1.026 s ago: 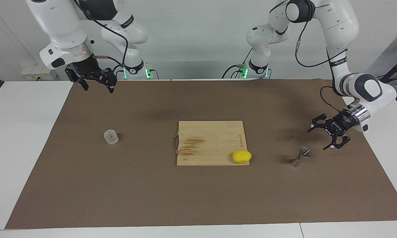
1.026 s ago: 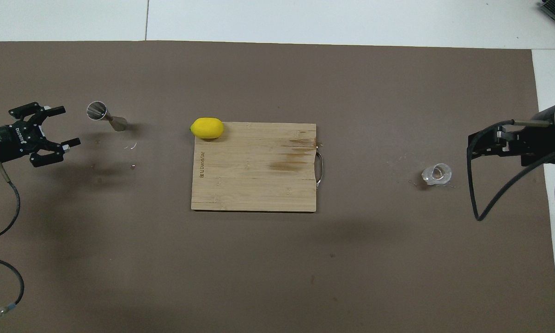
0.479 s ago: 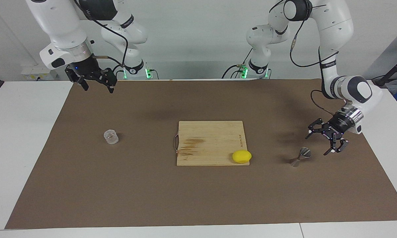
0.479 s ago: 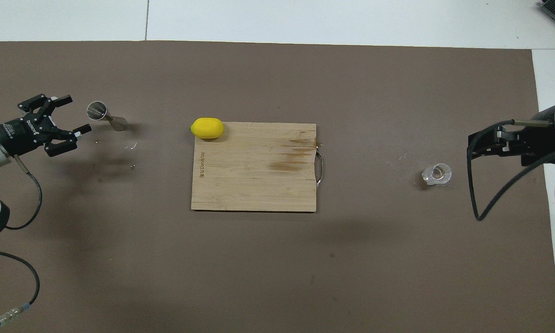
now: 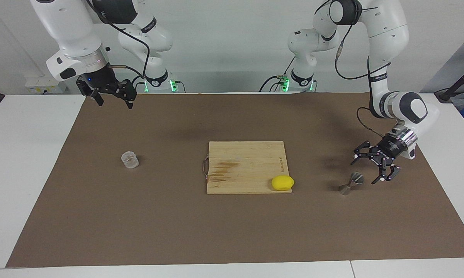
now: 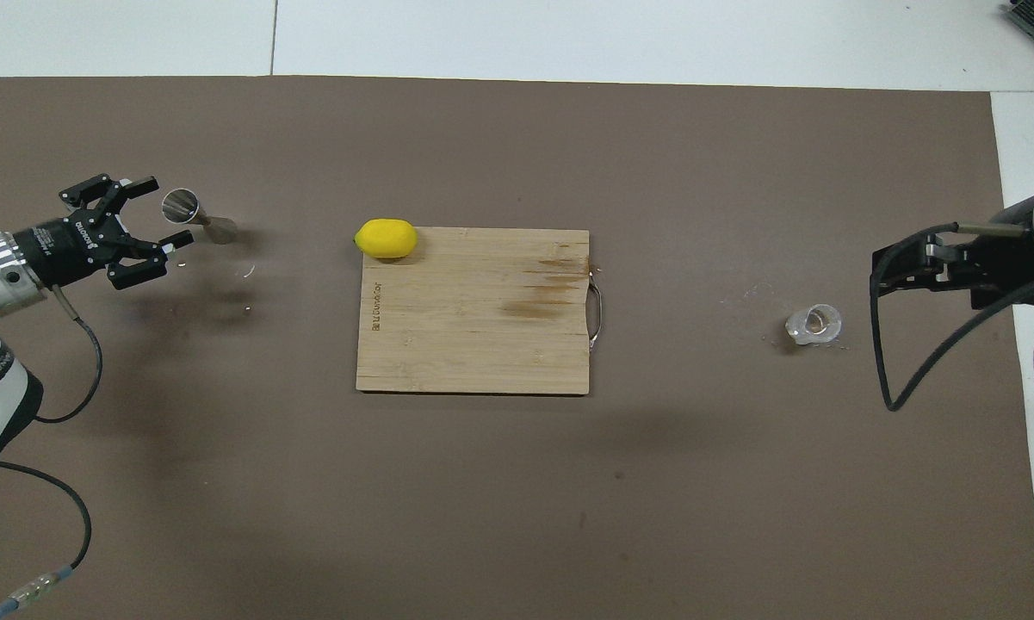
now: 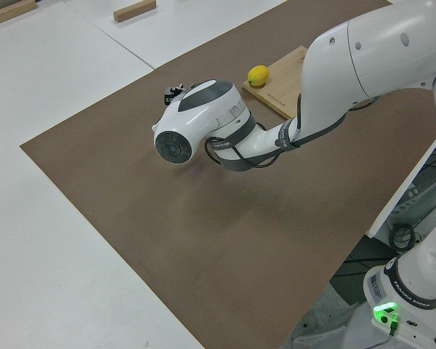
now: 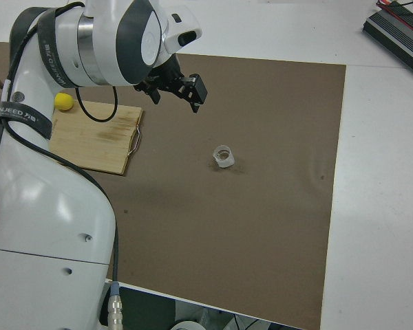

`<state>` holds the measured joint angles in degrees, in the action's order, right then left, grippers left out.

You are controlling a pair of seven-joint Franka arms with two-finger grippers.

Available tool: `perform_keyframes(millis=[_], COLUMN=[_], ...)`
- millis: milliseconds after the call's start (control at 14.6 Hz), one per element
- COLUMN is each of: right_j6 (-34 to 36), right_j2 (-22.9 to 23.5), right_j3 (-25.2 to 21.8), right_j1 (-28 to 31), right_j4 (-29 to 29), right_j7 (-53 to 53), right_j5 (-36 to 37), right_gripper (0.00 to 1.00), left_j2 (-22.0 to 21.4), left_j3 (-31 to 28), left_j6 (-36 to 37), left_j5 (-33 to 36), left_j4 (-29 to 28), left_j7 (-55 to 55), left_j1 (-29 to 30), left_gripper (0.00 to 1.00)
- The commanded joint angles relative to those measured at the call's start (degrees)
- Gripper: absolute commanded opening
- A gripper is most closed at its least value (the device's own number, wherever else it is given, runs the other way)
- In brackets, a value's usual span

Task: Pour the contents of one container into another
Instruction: 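Open the left gripper and grasp the small metal cup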

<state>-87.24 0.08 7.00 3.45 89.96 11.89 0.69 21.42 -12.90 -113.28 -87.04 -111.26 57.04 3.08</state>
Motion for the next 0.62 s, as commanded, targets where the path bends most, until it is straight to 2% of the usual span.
perform_keyframes(millis=[0, 547], right_j6=[-0.4, -0.4], right_j2=[-1.1, -1.1], right_j3=[0.5, 0.5], right_j1=[0.9, 0.9], right_j4=[1.2, 1.2], right_j7=[0.4, 0.4], right_j5=[-1.3, -1.3], right_gripper=[1.0, 1.0], left_j2=[0.3, 1.8], left_j3=[-0.5, -0.3], left_j6=[-2.4, -2.5], left_j5=[-2.0, -2.8], left_j4=[-0.8, -0.4], left_j7=[0.0, -0.9], left_j1=[-1.4, -0.8], left_gripper=[1.0, 1.0])
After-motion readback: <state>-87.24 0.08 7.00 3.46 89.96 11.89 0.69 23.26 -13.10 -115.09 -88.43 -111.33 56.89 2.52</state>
